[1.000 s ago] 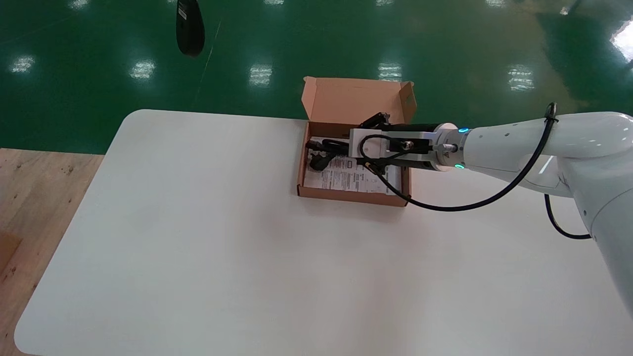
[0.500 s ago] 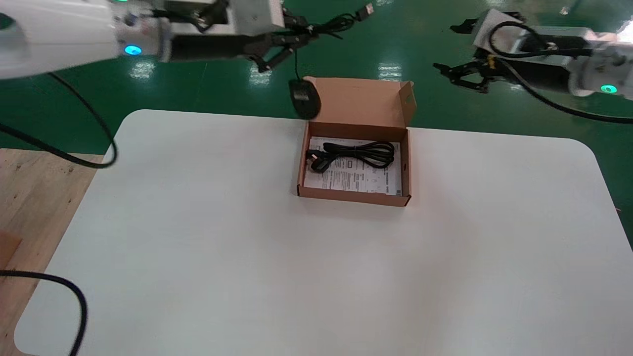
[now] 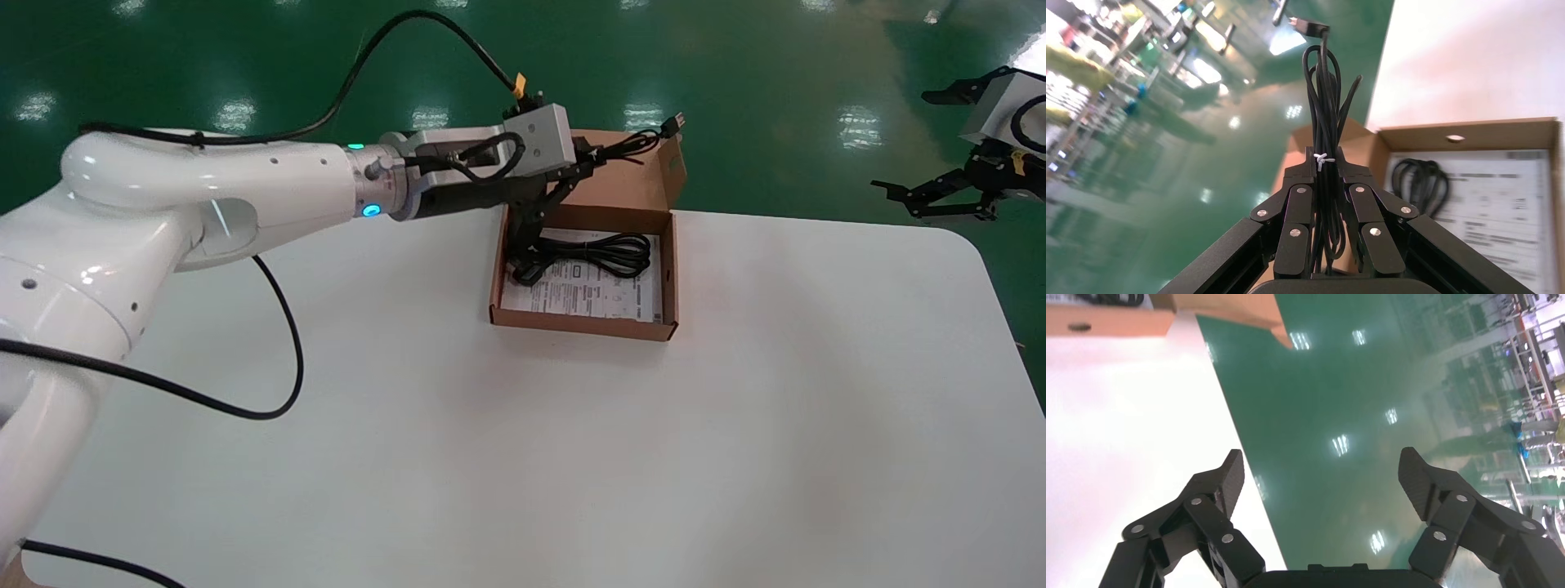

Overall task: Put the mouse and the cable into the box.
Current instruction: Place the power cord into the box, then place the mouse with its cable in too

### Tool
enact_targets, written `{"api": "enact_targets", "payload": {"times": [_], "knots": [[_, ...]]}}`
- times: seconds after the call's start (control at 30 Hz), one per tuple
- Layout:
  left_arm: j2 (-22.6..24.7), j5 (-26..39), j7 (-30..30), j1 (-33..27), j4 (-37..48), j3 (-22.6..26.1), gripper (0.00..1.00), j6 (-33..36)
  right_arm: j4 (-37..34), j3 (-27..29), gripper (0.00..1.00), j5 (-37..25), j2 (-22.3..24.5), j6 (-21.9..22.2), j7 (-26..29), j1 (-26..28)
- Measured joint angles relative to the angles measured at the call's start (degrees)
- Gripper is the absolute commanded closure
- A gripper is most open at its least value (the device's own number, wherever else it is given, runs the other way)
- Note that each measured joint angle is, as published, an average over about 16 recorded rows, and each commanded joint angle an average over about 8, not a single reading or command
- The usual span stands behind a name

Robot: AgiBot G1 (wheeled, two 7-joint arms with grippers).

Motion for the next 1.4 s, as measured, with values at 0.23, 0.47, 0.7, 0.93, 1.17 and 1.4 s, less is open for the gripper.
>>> {"api": "enact_targets", "payload": {"times": [0.23,0.47,0.7,0.93,1.17,1.4], "knots": [[-0.23,-2.42,-9.32,3.52,-3.62,6.91,1.0,-2.24,0.11,-1.0,0.0,-1.43,2.85,-0.77,0.08,1.23],[-0.36,-3.56,-15.32,4.89,-6.1,13.13,1.0,-4.69,0.63,-2.62,0.0,-3.77,6.02,-2.0,0.38,3.67],[-0.36,-4.34,-18.29,5.1,-8.4,18.48,0.4,-8.48,0.81,-4.36,0.0,-6.28,8.81,-3.03,1.03,6.0],[-0.37,-5.66,-20.26,4.83,-10.08,22.94,0.0,-11.86,0.71,-5.24,0.0,-7.54,9.84,-3.86,1.61,7.0],[-0.41,-7.57,-21.71,4.36,-11.07,26.42,0.0,-13.91,0.58,-5.43,0.0,-7.8,9.9,-4.97,1.85,7.14],[-0.64,-9.25,-22.53,4.15,-11.81,28.58,0.0,-14.89,0.66,-5.26,0.0,-7.49,10.07,-6.16,2.41,6.93]]}}
